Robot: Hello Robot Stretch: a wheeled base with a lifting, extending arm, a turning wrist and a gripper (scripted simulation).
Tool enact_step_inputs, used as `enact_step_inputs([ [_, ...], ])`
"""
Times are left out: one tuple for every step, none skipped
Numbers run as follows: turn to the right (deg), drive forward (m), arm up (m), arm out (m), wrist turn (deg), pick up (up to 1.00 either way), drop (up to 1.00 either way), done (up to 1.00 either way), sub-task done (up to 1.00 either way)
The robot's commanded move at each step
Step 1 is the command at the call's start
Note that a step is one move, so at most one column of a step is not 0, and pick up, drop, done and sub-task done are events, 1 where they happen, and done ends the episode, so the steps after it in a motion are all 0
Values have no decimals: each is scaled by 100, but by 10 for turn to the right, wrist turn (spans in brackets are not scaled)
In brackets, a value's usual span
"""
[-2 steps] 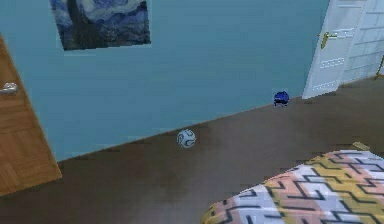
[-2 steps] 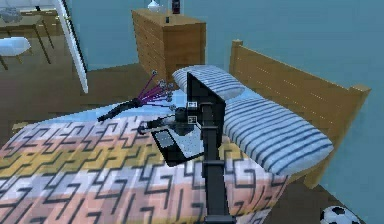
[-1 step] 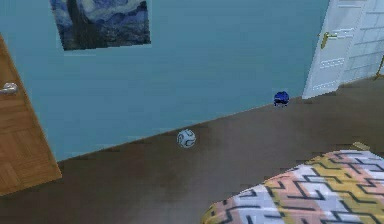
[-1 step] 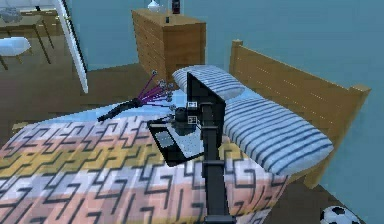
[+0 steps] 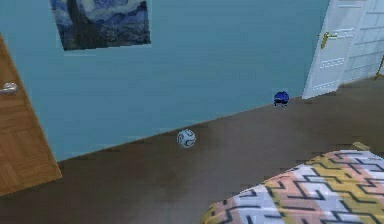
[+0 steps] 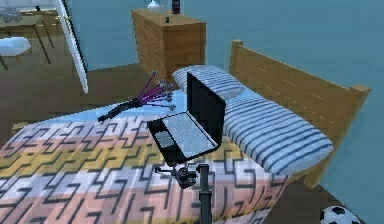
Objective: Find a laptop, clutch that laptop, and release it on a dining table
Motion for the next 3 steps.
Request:
enact_step_inputs([
  [0,0,0,0,0,100,0,0,0],
  [0,0,10,0,0,0,0,0,0],
  [0,0,42,0,0,0,0,0,0],
])
